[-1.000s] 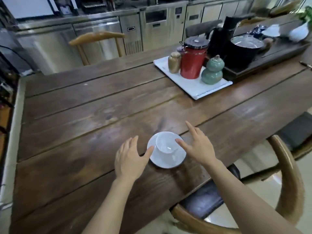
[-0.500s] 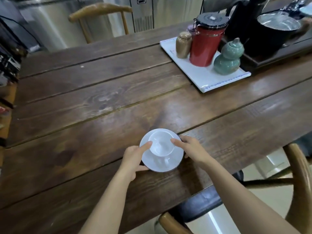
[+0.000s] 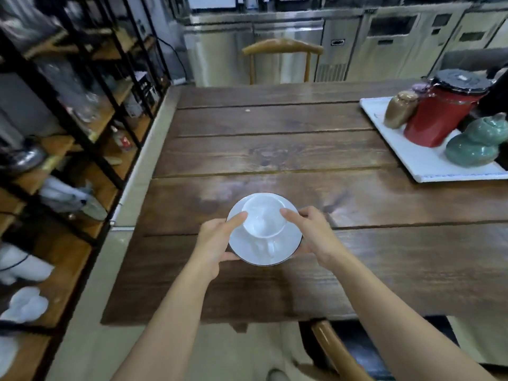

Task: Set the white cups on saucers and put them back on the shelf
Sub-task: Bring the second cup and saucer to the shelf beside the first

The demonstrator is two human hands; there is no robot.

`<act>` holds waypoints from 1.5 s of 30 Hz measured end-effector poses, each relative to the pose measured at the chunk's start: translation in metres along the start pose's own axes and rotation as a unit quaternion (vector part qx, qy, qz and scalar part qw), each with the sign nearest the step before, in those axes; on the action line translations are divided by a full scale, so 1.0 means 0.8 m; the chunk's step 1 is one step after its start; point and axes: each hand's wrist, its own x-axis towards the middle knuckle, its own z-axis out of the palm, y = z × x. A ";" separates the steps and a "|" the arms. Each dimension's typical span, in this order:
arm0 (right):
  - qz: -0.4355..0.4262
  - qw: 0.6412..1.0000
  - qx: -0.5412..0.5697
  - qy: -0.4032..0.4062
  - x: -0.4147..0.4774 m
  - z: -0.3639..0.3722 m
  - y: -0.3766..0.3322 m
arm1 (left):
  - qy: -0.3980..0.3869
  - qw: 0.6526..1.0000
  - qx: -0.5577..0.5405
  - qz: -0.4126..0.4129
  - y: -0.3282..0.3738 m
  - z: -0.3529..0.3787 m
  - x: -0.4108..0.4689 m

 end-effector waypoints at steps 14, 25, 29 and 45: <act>-0.077 0.948 -0.067 -0.302 -0.252 0.420 0.009 | 0.318 0.930 -0.184 0.032 -0.140 -0.409 -0.287; -0.127 0.860 -0.172 -0.464 -0.455 0.666 0.043 | 0.517 0.822 -0.234 0.041 -0.249 -0.599 -0.499; -0.157 0.825 -0.206 -0.502 -0.491 0.742 0.057 | 0.554 0.788 -0.265 0.038 -0.273 -0.655 -0.529; -0.185 0.736 -0.265 -0.595 -0.589 1.067 0.039 | 0.643 0.691 -0.325 0.057 -0.313 -0.947 -0.569</act>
